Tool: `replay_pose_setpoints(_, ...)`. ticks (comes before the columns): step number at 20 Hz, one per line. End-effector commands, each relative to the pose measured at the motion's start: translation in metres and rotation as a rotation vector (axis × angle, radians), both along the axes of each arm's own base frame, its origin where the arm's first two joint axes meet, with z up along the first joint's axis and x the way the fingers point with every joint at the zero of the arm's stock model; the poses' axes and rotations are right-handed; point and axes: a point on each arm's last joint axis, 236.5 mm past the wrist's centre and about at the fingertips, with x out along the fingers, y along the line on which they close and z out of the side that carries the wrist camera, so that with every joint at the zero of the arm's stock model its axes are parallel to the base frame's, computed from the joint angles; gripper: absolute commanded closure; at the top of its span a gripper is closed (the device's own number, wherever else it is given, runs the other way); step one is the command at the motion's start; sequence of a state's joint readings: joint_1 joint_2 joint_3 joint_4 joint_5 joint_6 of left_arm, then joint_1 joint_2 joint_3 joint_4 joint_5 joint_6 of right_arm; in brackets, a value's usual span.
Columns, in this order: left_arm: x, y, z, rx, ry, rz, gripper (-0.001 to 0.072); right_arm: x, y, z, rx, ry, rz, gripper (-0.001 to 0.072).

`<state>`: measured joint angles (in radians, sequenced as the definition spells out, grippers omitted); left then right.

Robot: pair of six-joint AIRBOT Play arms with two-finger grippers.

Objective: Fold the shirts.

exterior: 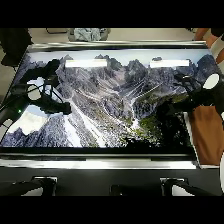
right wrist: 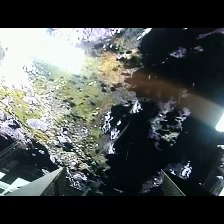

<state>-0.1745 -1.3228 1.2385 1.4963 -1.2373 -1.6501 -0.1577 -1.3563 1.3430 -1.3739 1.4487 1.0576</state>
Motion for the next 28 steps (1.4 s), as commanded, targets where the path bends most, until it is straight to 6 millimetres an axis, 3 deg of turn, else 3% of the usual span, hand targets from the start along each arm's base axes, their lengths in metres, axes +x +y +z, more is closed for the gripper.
replay_pose_setpoints(1, 0.0, 0.0, 0.0, 0.0, 0.0, 0.001, 0.0031, 0.0, 0.0, 0.0, 0.0, 0.0, 0.0, 0.0014)
replay_pose_setpoints(17, 0.005, -0.002, 0.001, -0.012, -0.02, 0.013, 0.0032, 0.001, 0.0, 0.0, 0.002, -0.002, -0.004, 0.0014)
replay_pose_setpoints(24, 0.053, -0.012, 0.02, -0.068, -0.233, 0.064, 0.0033, 0.062, -0.013, 0.016, -0.044, -0.27, -0.054, 0.0014)
replay_pose_setpoints(26, 0.075, -0.014, 0.038, -0.091, -0.333, 0.079, 0.0008, 0.069, -0.015, 0.018, -0.049, -0.301, -0.061, 0.0014)
replay_pose_setpoints(28, 0.101, 0.009, 0.07, -0.073, -0.407, 0.121, -0.0013, 0.07, -0.015, 0.019, -0.053, -0.308, -0.052, 0.0014)
